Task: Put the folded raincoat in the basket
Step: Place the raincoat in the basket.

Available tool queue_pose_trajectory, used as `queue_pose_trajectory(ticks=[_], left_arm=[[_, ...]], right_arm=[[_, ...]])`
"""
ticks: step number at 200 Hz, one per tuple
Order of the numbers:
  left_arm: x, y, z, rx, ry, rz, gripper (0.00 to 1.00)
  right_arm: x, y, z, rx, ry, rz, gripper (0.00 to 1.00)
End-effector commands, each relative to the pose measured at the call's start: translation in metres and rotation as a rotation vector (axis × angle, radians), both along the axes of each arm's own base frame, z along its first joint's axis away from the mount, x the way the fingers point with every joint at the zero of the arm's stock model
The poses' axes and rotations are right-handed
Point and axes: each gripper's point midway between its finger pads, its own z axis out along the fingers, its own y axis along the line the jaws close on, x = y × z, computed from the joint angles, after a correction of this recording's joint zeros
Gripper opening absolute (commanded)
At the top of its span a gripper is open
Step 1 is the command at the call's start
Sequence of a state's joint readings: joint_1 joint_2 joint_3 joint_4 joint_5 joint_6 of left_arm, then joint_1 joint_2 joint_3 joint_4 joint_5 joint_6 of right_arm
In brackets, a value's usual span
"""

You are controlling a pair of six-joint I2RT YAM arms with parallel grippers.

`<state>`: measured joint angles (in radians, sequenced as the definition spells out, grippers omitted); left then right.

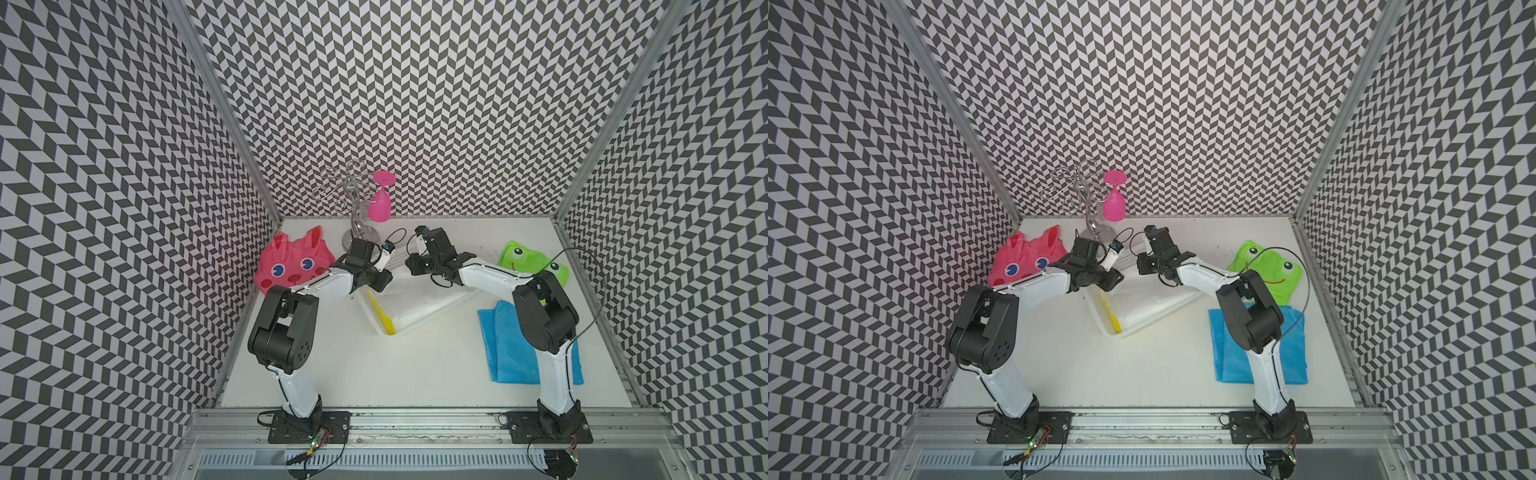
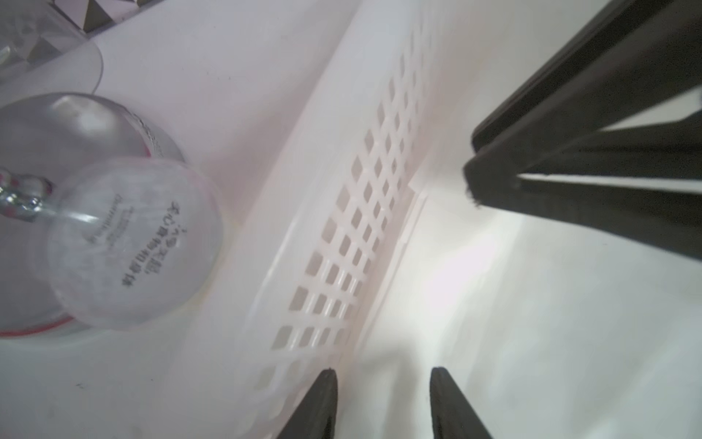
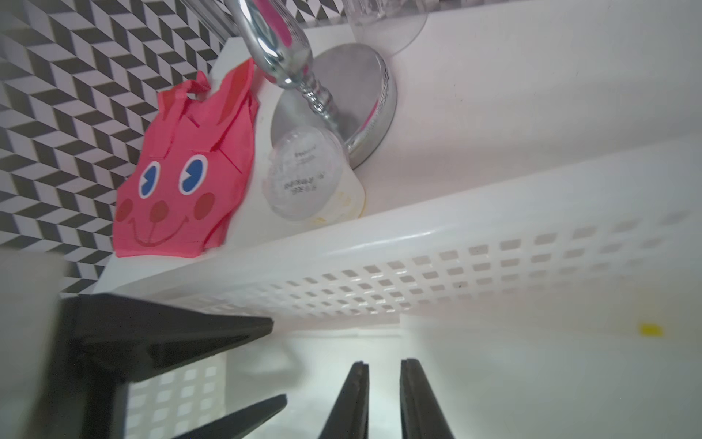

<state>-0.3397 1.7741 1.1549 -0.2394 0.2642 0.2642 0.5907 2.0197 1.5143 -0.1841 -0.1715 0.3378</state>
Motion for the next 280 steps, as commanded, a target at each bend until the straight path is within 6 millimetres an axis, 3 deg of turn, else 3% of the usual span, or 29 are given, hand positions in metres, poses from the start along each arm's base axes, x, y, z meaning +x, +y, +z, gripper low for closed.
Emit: queue_pose_trajectory(ticks=[1, 20, 56, 89, 130, 153, 185, 202, 238, 261, 280], left_arm=[[-0.014, -0.018, 0.049, -0.097, -0.016, -0.103, 0.45], [-0.032, -0.035, 0.051, -0.145, 0.019, -0.171, 0.45], [-0.065, -0.058, 0.023, -0.142, 0.085, -0.295, 0.43], [-0.065, -0.055, 0.002, -0.067, 0.073, -0.311, 0.44], [-0.045, -0.036, -0.026, 0.003, 0.108, -0.198, 0.45], [-0.042, -0.031, -0.04, 0.002, 0.152, -0.174, 0.45], [-0.038, -0.024, -0.057, 0.009, 0.206, -0.133, 0.43], [-0.038, -0.023, -0.061, -0.008, 0.235, -0.125, 0.43], [-0.038, -0.021, -0.064, -0.024, 0.256, -0.118, 0.43], [-0.037, -0.021, -0.062, -0.037, 0.268, -0.119, 0.43], [-0.035, -0.021, -0.058, -0.052, 0.272, -0.119, 0.43]], right_arm=[[-0.018, -0.027, 0.035, -0.054, 0.003, 0.003, 0.21], [-0.042, -0.051, 0.019, -0.103, 0.109, 0.038, 0.21], [-0.085, -0.085, -0.015, -0.193, 0.259, 0.109, 0.19], [-0.11, -0.09, -0.039, -0.252, 0.372, 0.206, 0.13], [-0.121, -0.084, -0.059, -0.273, 0.432, 0.27, 0.1], [-0.124, -0.087, -0.084, -0.343, 0.465, 0.27, 0.1], [-0.112, -0.1, -0.11, -0.445, 0.447, 0.209, 0.12], [-0.109, -0.09, -0.099, -0.409, 0.404, 0.239, 0.16], [-0.115, -0.052, -0.035, -0.272, 0.273, 0.36, 0.18], [-0.138, -0.023, -0.005, -0.179, 0.255, 0.484, 0.19], [-0.168, 0.002, -0.004, -0.156, 0.289, 0.611, 0.19]])
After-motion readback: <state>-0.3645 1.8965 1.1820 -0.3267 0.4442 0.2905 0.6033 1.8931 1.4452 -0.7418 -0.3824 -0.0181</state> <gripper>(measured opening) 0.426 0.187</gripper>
